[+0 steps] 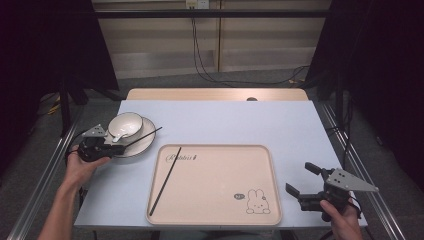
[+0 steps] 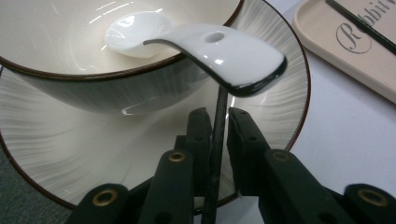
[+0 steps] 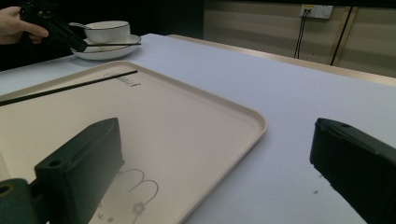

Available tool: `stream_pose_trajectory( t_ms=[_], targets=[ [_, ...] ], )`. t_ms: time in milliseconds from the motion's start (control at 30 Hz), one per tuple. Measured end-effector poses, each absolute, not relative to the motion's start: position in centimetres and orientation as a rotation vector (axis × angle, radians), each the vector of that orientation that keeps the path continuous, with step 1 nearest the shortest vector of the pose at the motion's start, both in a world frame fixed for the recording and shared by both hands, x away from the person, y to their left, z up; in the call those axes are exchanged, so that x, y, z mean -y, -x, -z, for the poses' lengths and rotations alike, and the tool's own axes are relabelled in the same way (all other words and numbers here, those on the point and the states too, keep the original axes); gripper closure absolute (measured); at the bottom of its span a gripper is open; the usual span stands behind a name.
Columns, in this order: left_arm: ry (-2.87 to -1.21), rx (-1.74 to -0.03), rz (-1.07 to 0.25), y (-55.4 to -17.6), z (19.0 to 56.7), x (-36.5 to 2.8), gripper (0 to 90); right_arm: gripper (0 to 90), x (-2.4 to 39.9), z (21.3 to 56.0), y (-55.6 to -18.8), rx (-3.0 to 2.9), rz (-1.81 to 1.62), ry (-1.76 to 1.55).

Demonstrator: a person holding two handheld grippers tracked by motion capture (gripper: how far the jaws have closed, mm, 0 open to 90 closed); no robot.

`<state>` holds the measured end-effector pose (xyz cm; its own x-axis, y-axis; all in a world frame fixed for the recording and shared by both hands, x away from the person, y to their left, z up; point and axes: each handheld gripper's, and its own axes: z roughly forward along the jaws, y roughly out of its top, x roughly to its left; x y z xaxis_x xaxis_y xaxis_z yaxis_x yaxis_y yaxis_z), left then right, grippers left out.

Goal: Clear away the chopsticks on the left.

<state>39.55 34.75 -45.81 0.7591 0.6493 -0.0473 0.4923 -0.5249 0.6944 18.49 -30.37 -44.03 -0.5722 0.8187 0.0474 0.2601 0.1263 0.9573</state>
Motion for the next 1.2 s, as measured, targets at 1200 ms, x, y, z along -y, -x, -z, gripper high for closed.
stream_pose_trajectory(
  t_ms=[1200],
  targets=[
    [-2.099,-0.939,-0.184,-37.1,43.9,-34.7,85.8,2.4,30.4,44.0,-18.4,-1.911,-1.462,-1.035]
  ],
)
